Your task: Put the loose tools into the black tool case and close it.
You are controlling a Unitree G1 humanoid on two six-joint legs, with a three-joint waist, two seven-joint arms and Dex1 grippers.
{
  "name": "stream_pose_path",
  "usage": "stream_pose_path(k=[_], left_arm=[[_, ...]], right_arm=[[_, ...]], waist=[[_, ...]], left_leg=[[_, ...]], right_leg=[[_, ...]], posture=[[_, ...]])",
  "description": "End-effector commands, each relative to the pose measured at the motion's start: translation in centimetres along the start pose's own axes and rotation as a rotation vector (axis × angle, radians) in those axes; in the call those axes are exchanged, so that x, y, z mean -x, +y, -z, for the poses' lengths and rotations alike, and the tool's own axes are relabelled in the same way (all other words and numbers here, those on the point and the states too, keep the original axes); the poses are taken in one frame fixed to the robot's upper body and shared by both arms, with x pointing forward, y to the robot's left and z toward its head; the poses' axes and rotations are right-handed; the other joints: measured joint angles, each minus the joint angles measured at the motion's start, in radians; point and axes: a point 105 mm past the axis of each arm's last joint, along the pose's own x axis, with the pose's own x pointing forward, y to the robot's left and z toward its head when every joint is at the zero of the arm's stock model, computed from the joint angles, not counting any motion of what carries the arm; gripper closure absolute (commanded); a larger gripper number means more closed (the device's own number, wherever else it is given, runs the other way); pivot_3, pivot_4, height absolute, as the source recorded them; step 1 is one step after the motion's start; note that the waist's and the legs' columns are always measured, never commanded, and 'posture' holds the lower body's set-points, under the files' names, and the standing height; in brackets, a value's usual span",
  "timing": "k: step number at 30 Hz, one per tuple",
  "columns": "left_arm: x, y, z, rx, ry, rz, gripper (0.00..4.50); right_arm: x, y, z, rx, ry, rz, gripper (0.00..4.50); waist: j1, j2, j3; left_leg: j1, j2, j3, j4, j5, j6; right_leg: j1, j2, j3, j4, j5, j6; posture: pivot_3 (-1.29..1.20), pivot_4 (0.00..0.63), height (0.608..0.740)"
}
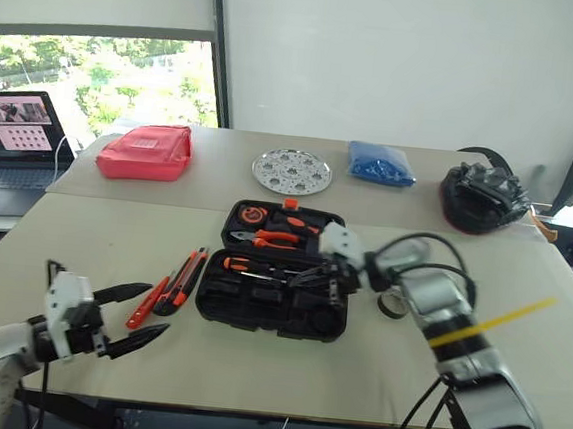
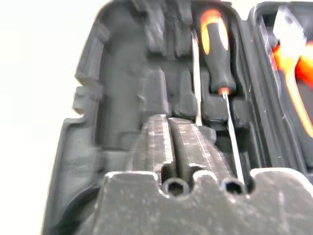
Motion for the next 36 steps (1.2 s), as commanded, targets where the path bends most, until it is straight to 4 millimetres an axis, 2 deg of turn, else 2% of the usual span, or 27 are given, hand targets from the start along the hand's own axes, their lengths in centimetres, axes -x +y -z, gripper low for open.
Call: stream_pose_path(k=[1, 4, 8, 12, 14, 16, 19, 23, 28, 32, 36], left_arm=[[3.0, 1.8, -0.1, 0.012, 0.012, -0.148, 0.0], [5.5, 2.7, 1.1, 0.07, 0.057, -0.27, 0.0], [7.3, 3.2, 2.5, 0.128, 0.121, -0.383, 0.0], [7.7, 3.1, 2.7, 0.186, 0.161, -0.421, 0.0], [6.8, 2.8, 2.0, 0.222, 0.154, -0.391, 0.0], [5.4, 2.7, 1.3, 0.259, 0.166, -0.355, 0.0], [3.3, 2.4, 1.3, 0.275, 0.314, -0.307, 0.0], [0.0, 3.6, -0.3, 0.272, 0.356, -0.335, 0.0], [-3.2, 2.9, 0.1, 0.293, 0.478, -0.284, 0.0], [-4.4, 3.3, 0.6, 0.28, 0.527, -0.311, 0.0], [-4.7, 3.5, 1.1, 0.26, 0.565, -0.316, 0.0]], right_arm=[[4.4, 1.3, -2.1, 0.12, -0.224, 0.105, 2.34], [7.5, 3.4, -0.2, 0.123, -0.283, 0.195, 1.36], [10.3, 5.7, 2.4, 0.07, -0.273, 0.263, 0.11], [11.8, 6.4, 3.3, 0.069, -0.269, 0.33, 0.04], [11.9, 6.4, 2.8, 0.088, -0.287, 0.355, 0.04], [11.6, 6.6, 2.1, 0.116, -0.298, 0.347, 0.04], [10.6, 6.7, 0.5, 0.143, -0.328, 0.303, 0.04], [8.6, 6.9, -2.1, 0.171, -0.363, 0.215, 0.04], [6.9, 6.9, -3.4, 0.173, -0.366, 0.151, 0.04], [6.0, 7.1, -3.5, 0.165, -0.342, 0.118, 0.04], [5.7, 7.0, -3.9, 0.171, -0.346, 0.119, 0.04]], waist=[[0.005, 0.0, 0.0], [0.009, -0.001, 0.0], [0.009, -0.001, 0.001], [0.005, -0.003, 0.001], [0.004, -0.003, 0.001], [0.006, -0.004, 0.002], [0.009, -0.004, 0.002], [0.012, -0.004, 0.002], [0.007, -0.005, 0.002], [0.011, -0.005, 0.003], [0.013, -0.005, 0.003]], left_leg=[[0.0, 0.0, 0.001, 0.0, 0.0, 0.0], [0.002, 0.0, 0.001, 0.0, 0.0, 0.0], [0.002, -0.001, 0.004, 0.001, 0.0, 0.0], [0.009, 0.0, 0.01, 0.001, 0.0, 0.0], [0.012, 0.001, 0.011, 0.001, 0.0, 0.0], [0.014, 0.002, 0.012, 0.001, 0.0, 0.0], [0.014, 0.002, 0.012, 0.001, 0.0, 0.0], [0.014, 0.0, 0.01, 0.001, 0.0, -0.001], [0.012, -0.001, 0.006, 0.0, 0.0, -0.001], [0.004, -0.002, 0.003, 0.0, -0.001, -0.002], [0.004, -0.002, 0.003, 0.0, 0.0, -0.002]], right_leg=[[0.0, 0.0, 0.0, 0.0, 0.0, 0.0], [0.002, 0.001, 0.0, -0.001, 0.0, 0.0], [0.003, 0.001, 0.001, -0.001, 0.0, 0.001], [0.007, 0.002, 0.002, 0.0, -0.001, 0.001], [0.01, 0.003, 0.002, 0.0, -0.003, 0.004], [0.011, 0.004, 0.002, 0.0, -0.005, 0.006], [0.012, 0.004, 0.003, 0.001, -0.005, 0.006], [0.012, 0.003, 0.003, 0.002, -0.004, 0.005], [0.01, 0.003, 0.003, 0.001, -0.001, 0.001], [0.002, 0.003, 0.004, 0.002, -0.002, 0.001], [0.003, 0.002, 0.003, 0.002, -0.002, 0.001]], posture=[[0.0, 0.15, 0.74], [0.0, 0.15, 0.74], [0.0, 0.15, 0.74], [0.0, 0.15, 0.74], [0.0, 0.15, 0.74], [0.0, 0.15, 0.74], [0.0, 0.15, 0.74], [0.0, 0.15, 0.74], [0.0, 0.15, 0.74], [0.0, 0.15, 0.74], [0.0, 0.15, 0.74]])
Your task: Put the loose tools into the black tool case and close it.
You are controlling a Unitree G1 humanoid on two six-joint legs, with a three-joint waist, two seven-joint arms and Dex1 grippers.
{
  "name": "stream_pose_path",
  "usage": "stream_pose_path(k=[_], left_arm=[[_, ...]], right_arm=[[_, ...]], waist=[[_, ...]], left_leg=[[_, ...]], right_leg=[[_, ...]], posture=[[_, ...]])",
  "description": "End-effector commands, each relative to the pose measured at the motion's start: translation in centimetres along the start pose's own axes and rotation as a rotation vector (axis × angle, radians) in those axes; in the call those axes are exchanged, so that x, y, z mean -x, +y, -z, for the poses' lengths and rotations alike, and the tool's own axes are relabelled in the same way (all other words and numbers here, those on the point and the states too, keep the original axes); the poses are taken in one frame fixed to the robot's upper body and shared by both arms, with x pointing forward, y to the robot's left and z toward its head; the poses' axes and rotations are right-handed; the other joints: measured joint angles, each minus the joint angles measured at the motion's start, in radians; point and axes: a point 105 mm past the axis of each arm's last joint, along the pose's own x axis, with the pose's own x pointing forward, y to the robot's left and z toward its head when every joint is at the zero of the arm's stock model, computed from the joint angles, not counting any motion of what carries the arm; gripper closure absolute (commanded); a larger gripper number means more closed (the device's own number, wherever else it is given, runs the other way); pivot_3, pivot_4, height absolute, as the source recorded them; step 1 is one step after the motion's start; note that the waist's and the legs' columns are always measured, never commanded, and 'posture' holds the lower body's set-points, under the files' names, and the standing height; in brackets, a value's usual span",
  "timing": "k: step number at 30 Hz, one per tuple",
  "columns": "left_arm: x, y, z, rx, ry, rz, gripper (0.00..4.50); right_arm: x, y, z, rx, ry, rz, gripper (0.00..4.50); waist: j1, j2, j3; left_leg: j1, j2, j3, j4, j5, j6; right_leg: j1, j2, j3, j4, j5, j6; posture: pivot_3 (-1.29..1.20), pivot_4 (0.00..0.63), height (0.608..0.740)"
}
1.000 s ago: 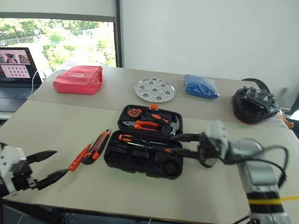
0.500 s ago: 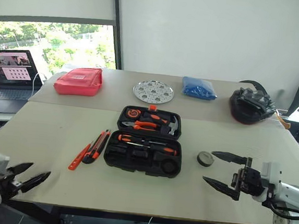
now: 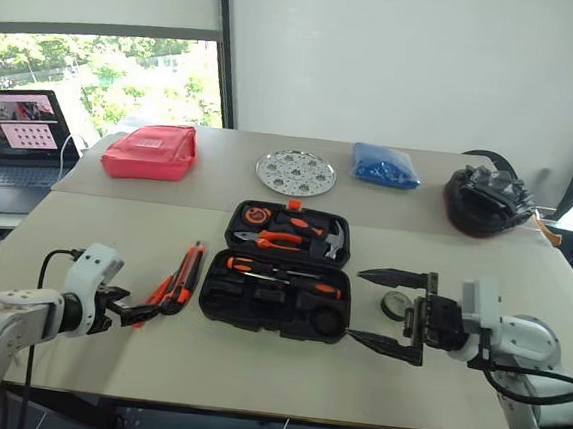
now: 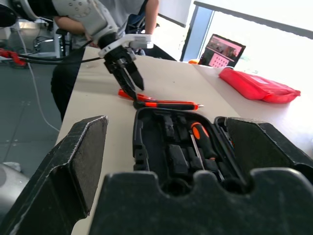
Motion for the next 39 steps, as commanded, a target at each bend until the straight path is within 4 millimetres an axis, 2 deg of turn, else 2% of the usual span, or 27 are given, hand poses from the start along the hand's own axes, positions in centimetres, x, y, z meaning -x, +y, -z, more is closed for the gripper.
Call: stream_pose_path(k=[1, 4, 5, 7, 10, 13, 16, 18, 22, 25, 29, 35, 39], left_arm=[[-0.4, 0.1, 0.4, -0.027, 0.033, -0.018, 0.26], [-1.0, -0.4, 0.3, -0.035, 0.029, 0.005, 0.81], [-1.0, -0.4, 0.2, -0.038, 0.025, 0.007, 1.4], [-1.0, -0.2, 0.2, -0.039, 0.019, 0.008, 1.9], [-0.8, 0.2, 0.4, -0.029, 0.014, 0.015, 3.05], [0.4, 1.9, 0.5, -0.025, 0.003, -0.023, 4.03], [2.1, 3.6, -0.4, -0.05, -0.053, -0.041, 4.05], [3.2, 3.6, -1.9, -0.108, -0.13, 0.014, 4.05], [5.1, 0.2, -5.3, -0.366, -0.329, 0.316, 4.05], [4.7, -1.8, -6.3, -0.491, -0.33, 0.464, 4.05], [1.3, -5.4, -8.1, -0.809, -0.3, 0.63, 4.05], [-3.8, -8.8, -10.7, -1.028, -0.302, 0.719, 4.05], [-5.9, -9.6, -11.3, -1.108, -0.248, 0.729, 4.05]], right_arm=[[-0.4, -0.3, -1.2, 0.049, -0.014, -0.001, 0.0], [-0.4, -0.3, -1.2, 0.049, -0.009, 0.001, 0.0], [-0.3, -0.3, -1.1, 0.048, -0.008, 0.002, 0.0], [-0.2, -0.3, -1.1, 0.048, -0.005, 0.004, 0.0], [-0.1, -0.3, -1.1, 0.046, -0.001, 0.012, 0.0], [0.2, -0.2, -0.9, 0.037, 0.011, 0.014, 0.0], [0.6, 0.1, -0.7, 0.024, 0.027, 0.018, 0.0], [1.0, 0.2, -0.6, 0.017, 0.037, 0.025, 0.0], [1.8, 0.2, -0.4, 0.007, 0.07, 0.038, 0.0], [2.4, 0.2, -0.3, 0.0, 0.091, 0.055, 0.0], [2.8, 0.4, 0.1, -0.017, 0.115, 0.073, 0.0], [2.8, 1.1, 0.4, -0.033, 0.12, 0.093, 0.0], [2.7, 1.4, 0.3, -0.036, 0.119, 0.116, 0.0]], waist=[[0.0, 0.0, 0.0], [0.0, 0.0, 0.0], [0.0, 0.0, 0.0], [0.0, 0.0, 0.0], [0.001, 0.0, 0.0], [0.001, 0.0, 0.0], [-0.005, 0.0, 0.0], [-0.005, -0.001, 0.001], [0.004, -0.002, 0.001], [0.022, -0.002, 0.001], [0.041, -0.002, 0.001], [0.041, -0.003, 0.001], [0.028, -0.003, 0.001]], left_leg=[[0.001, 0.0, 0.0, 0.0, 0.0, 0.0], [0.002, 0.0, 0.001, 0.001, 0.0, 0.0], [0.002, 0.0, 0.001, 0.001, 0.0, 0.0], [0.003, 0.0, 0.002, 0.001, 0.0, 0.0], [0.003, -0.001, 0.002, 0.001, 0.0, 0.0], [0.003, -0.001, 0.002, 0.001, 0.0, 0.0], [0.002, 0.0, 0.002, 0.001, 0.0, 0.0], [0.002, 0.0, 0.002, 0.0, 0.0, 0.0], [0.002, 0.0, 0.006, 0.001, 0.0, 0.0], [0.002, 0.0, 0.007, 0.001, 0.0, 0.0], [0.0, -0.001, 0.007, 0.003, 0.001, 0.0], [-0.004, -0.001, 0.007, 0.006, 0.0, 0.0], [-0.006, -0.001, 0.006, 0.006, 0.0, 0.001]], right_leg=[[0.001, 0.0, 0.0, 0.0, 0.0, 0.0], [0.001, 0.0, 0.0, 0.002, 0.0, 0.0], [0.002, 0.0, 0.0, 0.002, 0.0, 0.0], [0.002, 0.0, 0.0, 0.002, 0.0, 0.0], [0.002, 0.0, 0.0, 0.002, 0.0, 0.0], [0.002, 0.0, 0.0, 0.002, 0.0, 0.0], [0.001, 0.0, 0.0, 0.002, 0.0, 0.0], [0.001, 0.001, 0.0, 0.002, 0.0, 0.0], [0.001, 0.0, -0.001, 0.002, 0.0, 0.0], [0.002, 0.0, -0.001, 0.001, 0.0, 0.0], [0.002, 0.001, -0.001, 0.001, 0.0, 0.0], [0.001, 0.001, -0.001, -0.001, 0.001, 0.002], [0.0, 0.002, -0.001, -0.002, 0.001, 0.002]], posture=[[0.0, 0.15, 0.74], [0.0, 0.15, 0.74], [0.0, 0.15, 0.74], [0.0, 0.15, 0.74], [0.0, 0.15, 0.74], [0.0, 0.15, 0.74], [0.0, 0.15, 0.74], [0.0, 0.15, 0.74], [0.0, 0.15, 0.74], [0.0, 0.15, 0.74], [0.0, 0.15, 0.74], [0.0, 0.15, 0.74], [0.0, 0.15, 0.74]])
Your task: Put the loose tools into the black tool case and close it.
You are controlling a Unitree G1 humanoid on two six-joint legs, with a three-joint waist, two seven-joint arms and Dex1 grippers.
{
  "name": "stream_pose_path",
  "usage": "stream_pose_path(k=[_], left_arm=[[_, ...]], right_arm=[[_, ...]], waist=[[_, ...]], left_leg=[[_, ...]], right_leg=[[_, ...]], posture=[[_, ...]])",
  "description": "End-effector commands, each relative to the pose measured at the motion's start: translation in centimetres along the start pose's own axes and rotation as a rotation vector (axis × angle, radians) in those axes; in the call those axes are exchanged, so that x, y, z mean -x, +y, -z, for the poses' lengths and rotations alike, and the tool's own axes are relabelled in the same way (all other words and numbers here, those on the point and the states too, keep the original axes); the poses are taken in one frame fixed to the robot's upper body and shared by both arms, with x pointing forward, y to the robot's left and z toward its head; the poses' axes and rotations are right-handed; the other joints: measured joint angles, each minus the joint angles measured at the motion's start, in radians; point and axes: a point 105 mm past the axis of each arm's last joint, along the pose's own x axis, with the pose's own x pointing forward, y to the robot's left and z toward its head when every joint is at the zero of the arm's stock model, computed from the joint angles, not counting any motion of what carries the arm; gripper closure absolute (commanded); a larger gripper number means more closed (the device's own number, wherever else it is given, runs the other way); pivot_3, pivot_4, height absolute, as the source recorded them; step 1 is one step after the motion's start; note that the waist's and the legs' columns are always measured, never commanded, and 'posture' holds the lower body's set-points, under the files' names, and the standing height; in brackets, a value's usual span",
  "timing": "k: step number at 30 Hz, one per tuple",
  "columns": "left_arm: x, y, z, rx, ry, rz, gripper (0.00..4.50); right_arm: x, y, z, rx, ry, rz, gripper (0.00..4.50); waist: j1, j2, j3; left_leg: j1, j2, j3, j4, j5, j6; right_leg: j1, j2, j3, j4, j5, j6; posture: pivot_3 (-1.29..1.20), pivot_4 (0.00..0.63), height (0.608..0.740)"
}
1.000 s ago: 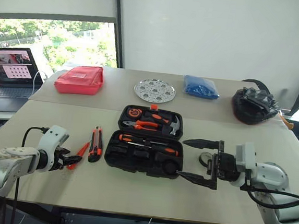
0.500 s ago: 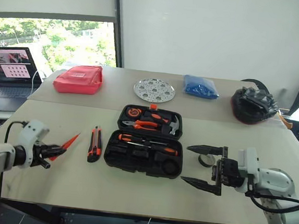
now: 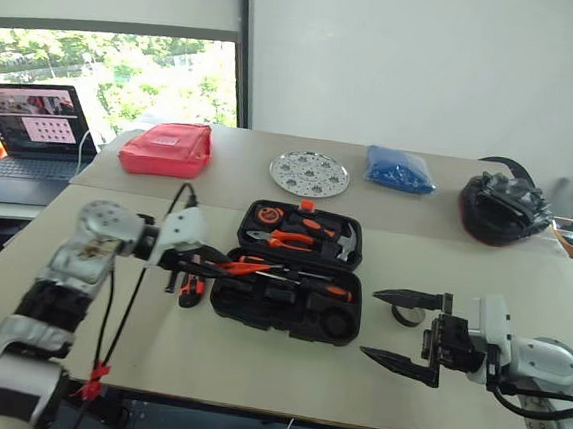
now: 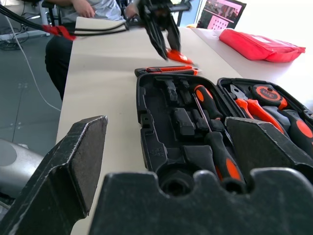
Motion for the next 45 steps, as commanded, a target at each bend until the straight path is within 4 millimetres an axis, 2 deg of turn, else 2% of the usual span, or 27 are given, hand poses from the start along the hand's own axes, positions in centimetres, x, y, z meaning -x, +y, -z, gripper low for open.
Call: stream_pose_path(k=[1, 4, 9, 18, 28, 45], left_arm=[[-0.6, 1.2, 0.6, -0.068, 0.099, 0.018, 4.05], [-1.2, 1.3, 1.5, -0.073, 0.175, 0.068, 4.05], [-2.8, 1.4, 1.3, -0.086, 0.192, 0.102, 4.05], [-3.9, 0.8, 1.9, -0.006, 0.261, 0.139, 4.05], [-3.2, 0.3, 3.5, 0.01, 0.389, 0.142, 4.05], [-1.9, -0.1, 3.2, 0.037, 0.38, 0.117, 4.05]], right_arm=[[0.0, 0.2, -1.2, 0.033, -0.025, 0.027, 0.0], [-0.1, 0.5, -1.2, 0.029, -0.03, 0.046, 0.0], [-0.2, 0.8, -1.1, 0.026, -0.034, 0.065, 0.0], [-0.4, 1.0, -1.3, 0.025, -0.04, 0.07, 0.0], [-0.7, 0.8, -1.4, 0.031, -0.046, 0.07, 0.0], [-0.7, 0.8, -1.1, 0.028, -0.042, 0.058, 0.0]], waist=[[-0.007, 0.0, 0.0], [-0.013, 0.0, 0.0], [-0.009, 0.0, 0.0], [-0.01, 0.0, 0.0], [-0.014, 0.0, 0.0], [-0.036, 0.0, 0.0]], left_leg=[[0.0, 0.0, 0.0, 0.0, 0.0, 0.0], [0.0, 0.0, -0.001, 0.0, 0.0, 0.0], [-0.001, 0.0, -0.001, 0.002, 0.0, 0.0], [0.002, -0.001, -0.002, 0.002, 0.0, 0.0], [0.003, -0.001, -0.002, 0.003, 0.0, 0.0], [0.005, 0.0, -0.002, 0.003, 0.001, 0.002]], right_leg=[[0.0, 0.0, 0.0, 0.0, 0.0, 0.0], [0.0, 0.0, 0.0, 0.0, 0.0, 0.0], [0.0, 0.0, -0.001, 0.001, 0.0, 0.001], [0.002, 0.0, 0.0, 0.003, 0.0, 0.001], [0.003, 0.0, 0.0, 0.005, 0.0, 0.001], [0.003, 0.001, 0.001, 0.007, 0.0, 0.001]], posture=[[0.0, 0.15, 0.74], [0.0, 0.15, 0.74], [0.0, 0.15, 0.74], [0.0, 0.15, 0.74], [0.0, 0.15, 0.74], [0.0, 0.15, 0.74]])
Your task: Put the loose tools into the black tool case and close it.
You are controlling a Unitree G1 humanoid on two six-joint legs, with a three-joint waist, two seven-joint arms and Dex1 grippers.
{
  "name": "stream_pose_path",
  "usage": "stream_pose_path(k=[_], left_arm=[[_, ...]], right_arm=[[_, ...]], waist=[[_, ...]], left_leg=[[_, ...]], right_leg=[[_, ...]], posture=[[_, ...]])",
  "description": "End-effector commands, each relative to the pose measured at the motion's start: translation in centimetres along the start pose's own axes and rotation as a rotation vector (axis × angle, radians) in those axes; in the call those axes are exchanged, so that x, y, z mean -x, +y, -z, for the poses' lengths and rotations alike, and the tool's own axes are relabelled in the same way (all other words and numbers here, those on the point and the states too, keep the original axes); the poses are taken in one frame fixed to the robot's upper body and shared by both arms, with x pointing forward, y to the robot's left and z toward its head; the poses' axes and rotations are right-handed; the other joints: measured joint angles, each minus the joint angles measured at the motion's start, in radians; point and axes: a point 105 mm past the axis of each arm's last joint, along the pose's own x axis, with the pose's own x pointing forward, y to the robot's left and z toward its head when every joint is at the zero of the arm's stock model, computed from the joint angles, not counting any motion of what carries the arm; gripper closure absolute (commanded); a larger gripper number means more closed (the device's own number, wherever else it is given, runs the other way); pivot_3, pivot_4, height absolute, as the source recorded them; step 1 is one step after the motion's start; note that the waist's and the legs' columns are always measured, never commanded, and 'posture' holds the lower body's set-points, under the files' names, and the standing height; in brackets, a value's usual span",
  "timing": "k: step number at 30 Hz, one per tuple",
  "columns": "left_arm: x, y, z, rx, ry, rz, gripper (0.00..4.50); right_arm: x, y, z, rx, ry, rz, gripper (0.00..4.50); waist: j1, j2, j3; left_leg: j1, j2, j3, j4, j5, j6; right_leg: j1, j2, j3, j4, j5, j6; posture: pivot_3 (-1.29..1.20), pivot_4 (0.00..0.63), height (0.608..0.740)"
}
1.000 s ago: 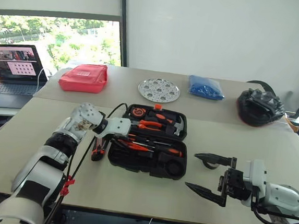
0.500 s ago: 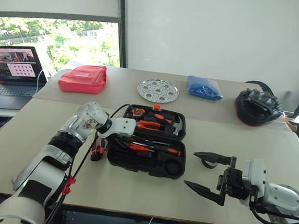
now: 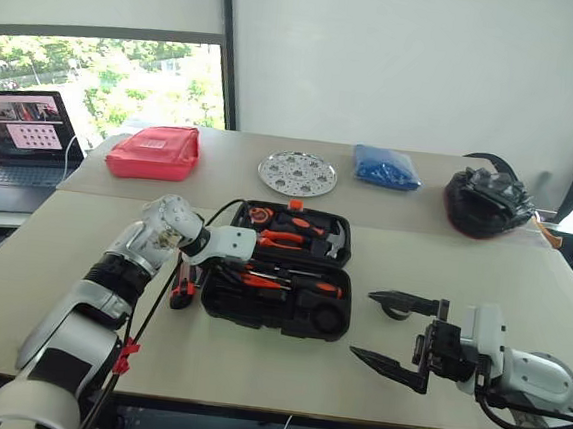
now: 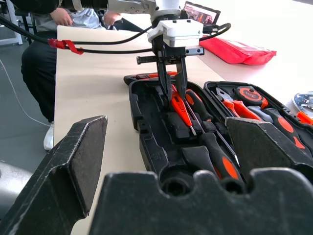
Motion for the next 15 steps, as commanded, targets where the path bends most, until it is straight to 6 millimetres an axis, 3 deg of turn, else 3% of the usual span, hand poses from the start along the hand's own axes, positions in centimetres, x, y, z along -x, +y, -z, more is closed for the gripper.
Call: stream_pose_path(k=[1, 10, 12, 13, 15], left_arm=[[0.4, -0.8, 1.3, 0.038, 0.044, 0.018, 4.05], [-0.2, -1.2, 1.5, 0.074, 0.069, 0.032, 4.05], [-0.2, -1.1, 1.2, 0.088, 0.042, 0.018, 3.05], [-0.2, -1.2, 0.9, 0.082, 0.02, 0.024, 2.91], [0.0, -1.0, 0.3, 0.07, -0.013, 0.014, 2.12]], right_arm=[[0.0, 0.0, -0.5, 0.03, -0.017, -0.009, 0.0], [-0.2, -0.1, -0.5, 0.03, -0.02, -0.017, 0.0], [-0.1, -0.1, -0.5, 0.03, -0.019, -0.017, 0.0], [-0.1, -0.2, -0.5, 0.03, -0.019, -0.017, 0.0], [-0.1, -0.2, -0.5, 0.029, -0.019, -0.016, 0.0]], waist=[[-0.003, 0.0, 0.0], [-0.004, 0.0, 0.0], [-0.004, 0.0, 0.0], [-0.004, 0.0, 0.0], [-0.003, 0.0, 0.0]], left_leg=[[0.0, 0.0, 0.0, 0.0, 0.0, 0.0], [0.0, 0.0, 0.0, 0.0, 0.0, 0.0], [0.0, 0.0, 0.0, 0.0, 0.0, 0.0], [0.0, 0.0, 0.0, 0.0, 0.0, 0.0], [0.0, 0.0, 0.0, 0.0, 0.0, 0.0]], right_leg=[[0.0, 0.0, 0.0, 0.0, 0.0, 0.0], [0.0, 0.0, 0.0, 0.0, 0.0, 0.0], [0.0, 0.0, 0.0, 0.0, 0.0, 0.0], [0.0, 0.0, 0.0, 0.0, 0.0, 0.0], [0.0, 0.0, 0.0, 0.0, 0.0, 0.0]], posture=[[0.0, 0.15, 0.74], [0.0, 0.15, 0.74], [0.0, 0.15, 0.74], [0.0, 0.15, 0.74], [0.0, 0.15, 0.74]])
